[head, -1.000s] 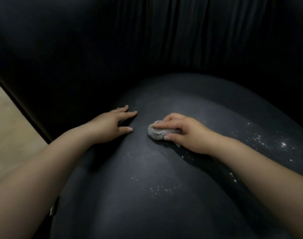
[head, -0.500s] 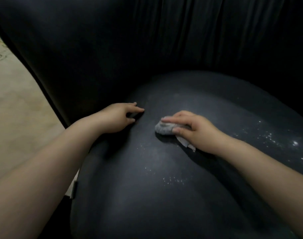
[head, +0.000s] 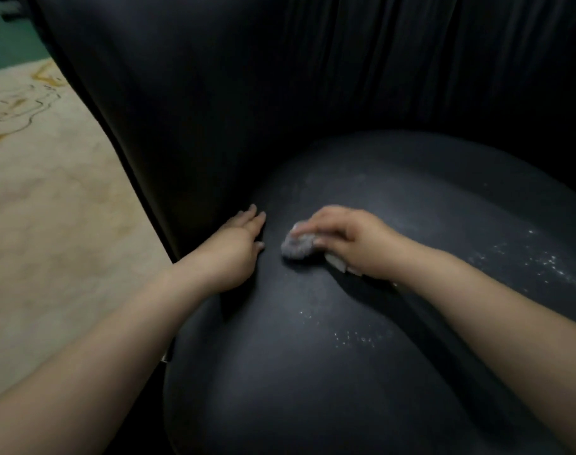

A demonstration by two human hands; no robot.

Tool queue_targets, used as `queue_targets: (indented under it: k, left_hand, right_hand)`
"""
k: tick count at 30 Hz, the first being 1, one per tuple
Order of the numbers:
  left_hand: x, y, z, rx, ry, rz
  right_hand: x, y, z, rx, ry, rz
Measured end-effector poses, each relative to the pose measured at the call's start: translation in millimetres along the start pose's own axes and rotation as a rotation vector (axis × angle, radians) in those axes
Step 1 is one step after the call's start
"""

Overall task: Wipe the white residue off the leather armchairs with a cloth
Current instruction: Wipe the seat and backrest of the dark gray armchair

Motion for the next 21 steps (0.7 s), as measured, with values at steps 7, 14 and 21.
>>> queue_targets:
  k: [7, 14, 21]
  left_hand:
    - [25.9, -47.4, 12.1, 0.056, 0.071, 0.141]
    - [29.3, -51.6, 7.8, 0.104, 0.035, 0.134]
    - [29.7, -53.1, 0.9, 0.132, -0.051, 0.141]
  right_hand:
    - [4.5, 3.6, -1.5, 0.124, -0.287, 0.104]
    - [22.0, -4.1, -38.1, 0.083, -0.213, 0.291]
    - [17.9, -24.6, -9.1, 0.208, -0.397, 0.268]
Point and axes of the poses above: each hand's wrist, its own y-axis towards the middle knuckle, its own x-axis out of the palm, z = x × y, the point moved 4 cm from there along y, towards the middle knuckle, and after that the axes turned 6 degrees about -y, right-handed, at the moved point
